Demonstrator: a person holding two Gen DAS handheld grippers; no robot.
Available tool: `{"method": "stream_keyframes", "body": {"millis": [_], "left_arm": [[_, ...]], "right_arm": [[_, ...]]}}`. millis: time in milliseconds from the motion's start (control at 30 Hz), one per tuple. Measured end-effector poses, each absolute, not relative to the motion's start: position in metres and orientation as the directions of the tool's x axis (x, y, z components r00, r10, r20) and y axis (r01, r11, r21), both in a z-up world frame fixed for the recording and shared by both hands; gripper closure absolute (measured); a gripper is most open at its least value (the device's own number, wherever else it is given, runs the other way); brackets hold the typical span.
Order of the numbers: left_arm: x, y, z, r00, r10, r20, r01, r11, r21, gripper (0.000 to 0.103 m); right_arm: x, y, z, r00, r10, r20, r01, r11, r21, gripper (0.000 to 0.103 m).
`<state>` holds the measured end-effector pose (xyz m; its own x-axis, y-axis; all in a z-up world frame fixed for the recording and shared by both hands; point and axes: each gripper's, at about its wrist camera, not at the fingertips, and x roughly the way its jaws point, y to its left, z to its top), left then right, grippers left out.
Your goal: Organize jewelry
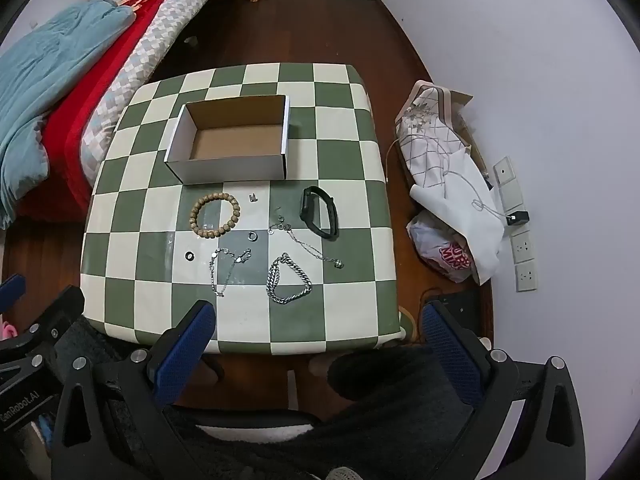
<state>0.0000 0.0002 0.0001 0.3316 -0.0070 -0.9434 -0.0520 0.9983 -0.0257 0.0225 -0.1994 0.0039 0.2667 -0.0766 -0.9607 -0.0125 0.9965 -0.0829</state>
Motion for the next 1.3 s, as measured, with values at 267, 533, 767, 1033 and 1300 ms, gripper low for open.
{"method": "stream_keyframes", "body": {"millis": [267,533,767,1033,1300], "left_arm": [[0.0,0.0,0.0,0.338,-0.007,-0.941,-0.048,0.999,-0.025,0.0],[-0.001,0.008,0.009,0.344,-0.002,-0.939,-0.05,0.999,-0.02,0.0],[-0.002,0.005,0.01,0.35,0.002,-0.937,-0.055,0.998,-0.018,0.0],[-0.001,0.0,0.021,0.355,0.007,-0.935,-0.059,0.998,-0.015,0.0],[-0.002,0.001,0.02,0.356,0.005,-0.934,-0.056,0.998,-0.016,0.0]], "right_arm": [[0.019,-0.199,0.008,0.282,-0.086,-0.956,-0.006,0.996,-0.092,0.0],[0.019,-0.2,0.013,0.287,-0.083,-0.954,-0.005,0.996,-0.088,0.0],[0.016,-0.198,0.011,0.294,-0.082,-0.952,-0.005,0.996,-0.087,0.0],[0.016,-0.202,0.021,0.308,-0.078,-0.948,-0.013,0.996,-0.086,0.0],[0.016,-0.202,0.021,0.306,-0.079,-0.949,-0.012,0.996,-0.087,0.0]]}}
